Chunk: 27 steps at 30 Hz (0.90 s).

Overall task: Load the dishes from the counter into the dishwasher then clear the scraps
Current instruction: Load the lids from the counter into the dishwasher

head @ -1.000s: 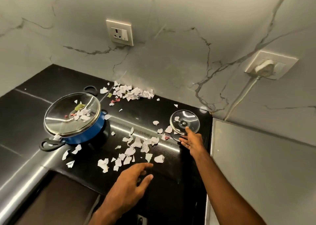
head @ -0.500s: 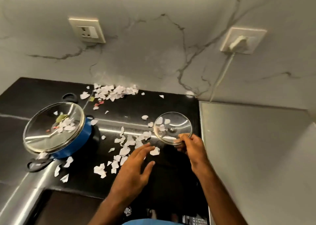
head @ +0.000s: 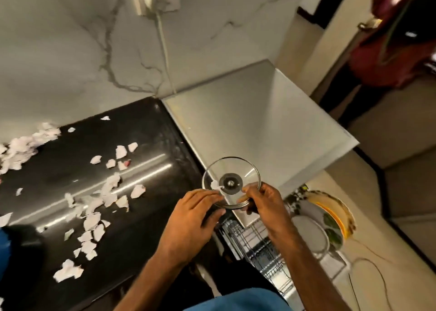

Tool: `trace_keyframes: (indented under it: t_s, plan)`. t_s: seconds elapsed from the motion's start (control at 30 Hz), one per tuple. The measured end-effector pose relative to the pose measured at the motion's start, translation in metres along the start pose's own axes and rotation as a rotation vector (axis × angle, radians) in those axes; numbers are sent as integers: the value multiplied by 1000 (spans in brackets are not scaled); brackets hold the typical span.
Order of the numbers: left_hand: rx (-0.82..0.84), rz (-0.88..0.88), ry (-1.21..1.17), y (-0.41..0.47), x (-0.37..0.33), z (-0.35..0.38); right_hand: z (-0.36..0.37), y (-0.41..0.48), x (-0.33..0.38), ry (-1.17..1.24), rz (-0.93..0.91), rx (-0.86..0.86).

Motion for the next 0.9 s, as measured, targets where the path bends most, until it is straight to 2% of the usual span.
trace_keyframes:
  t_s: [0.17, 0.43, 0.6, 0.77, 0.9]
  plan:
    - [41, 34, 106, 23, -48, 48, -67, -32, -23, 45, 0, -72]
    - [287, 106, 341, 55, -138, 130, -172, -49, -83, 61, 85, -121]
    - [374, 133, 261, 44, -203, 200, -248, -62, -115, 128, 89, -151]
    - [585, 173, 95, 15, -258, 277, -307, -52, -154, 151, 130, -204]
    - [642, 264, 263, 20, -265, 330, -333, -28, -180, 154, 176, -198]
Point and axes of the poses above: each hand's wrist, its own y-axis towards the middle knuckle, its own z-axis out of the palm, x = y × z, the point moved 10 cm from there along y, towards the middle knuckle, and after that the axes turned 3 degrees about z, right-handed, at the moved point
